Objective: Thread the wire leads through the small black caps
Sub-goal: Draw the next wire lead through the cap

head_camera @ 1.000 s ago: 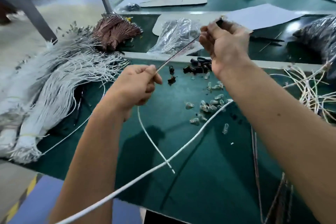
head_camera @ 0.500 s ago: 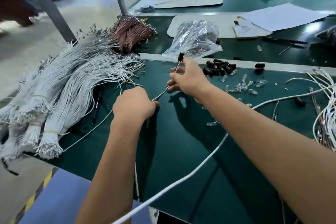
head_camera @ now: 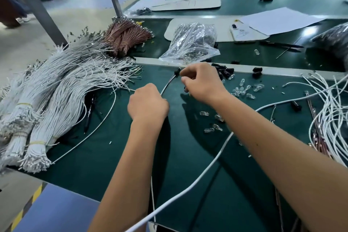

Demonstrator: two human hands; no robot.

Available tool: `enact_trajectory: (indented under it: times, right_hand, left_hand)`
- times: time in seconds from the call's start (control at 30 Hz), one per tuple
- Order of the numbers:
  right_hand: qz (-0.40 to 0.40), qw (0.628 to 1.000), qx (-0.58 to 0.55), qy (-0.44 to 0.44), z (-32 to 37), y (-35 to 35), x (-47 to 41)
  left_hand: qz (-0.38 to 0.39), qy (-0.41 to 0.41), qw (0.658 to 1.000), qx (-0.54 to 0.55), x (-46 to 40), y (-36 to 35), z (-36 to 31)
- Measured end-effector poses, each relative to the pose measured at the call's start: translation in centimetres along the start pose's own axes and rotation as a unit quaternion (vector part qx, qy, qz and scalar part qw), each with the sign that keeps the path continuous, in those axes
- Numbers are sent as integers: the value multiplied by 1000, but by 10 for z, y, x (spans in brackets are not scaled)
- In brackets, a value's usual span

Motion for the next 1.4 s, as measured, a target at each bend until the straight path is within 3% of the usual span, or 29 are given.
enact_trajectory:
  times: [0.2,0.33,0.47,0.6,0.7,0.83,0.9,1.0,1.13,1.3,1.4]
  right_hand:
    - [-43,999,-18,9,-15,58,32]
    - [-99,994,55,8,-45,115,64]
    - [-177,970,164,-31,-89,176,102]
    - [-230,939,236,-96,-131,211,135]
    - [-232,936,226,-137,-153,219,145]
    - [-272,929,210,-135,-156,223,148]
    - [-282,930,204,-118,-150,220,147]
    - [-251,938,229,-66,-136,207,141]
    - [-174,938,289,-75,-137,184,133]
    - [-168,947,271,-42,-136,181,127]
    - [-221,971,95,-11,-131,189,131]
  left_hand:
    - [-67,-133,987,65,26,4,-75]
    - [21,-252,943,217,66,-19,-150]
    - [76,-326,917,217,96,-46,-207]
    - [76,-342,916,198,112,-66,-233]
    - [48,-349,917,186,115,-74,-233]
    - [26,-329,921,207,105,-69,-224]
    - [-30,-324,917,229,98,-52,-216]
    - [-94,-296,921,234,86,-37,-195]
    - [-95,-287,927,221,82,-41,-183]
    - [-79,-361,889,270,101,-43,-205]
    - [-1,-405,846,347,112,-53,-219]
Point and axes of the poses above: each hand's wrist, its own x-axis away from the middle knuckle, its own y-axis out of the back of the hand, z = x × y, the point moved 9 cm from there along -x, towards the middle knuckle, and after that the axes turned 1 degree about y, right-handed, at the moved point
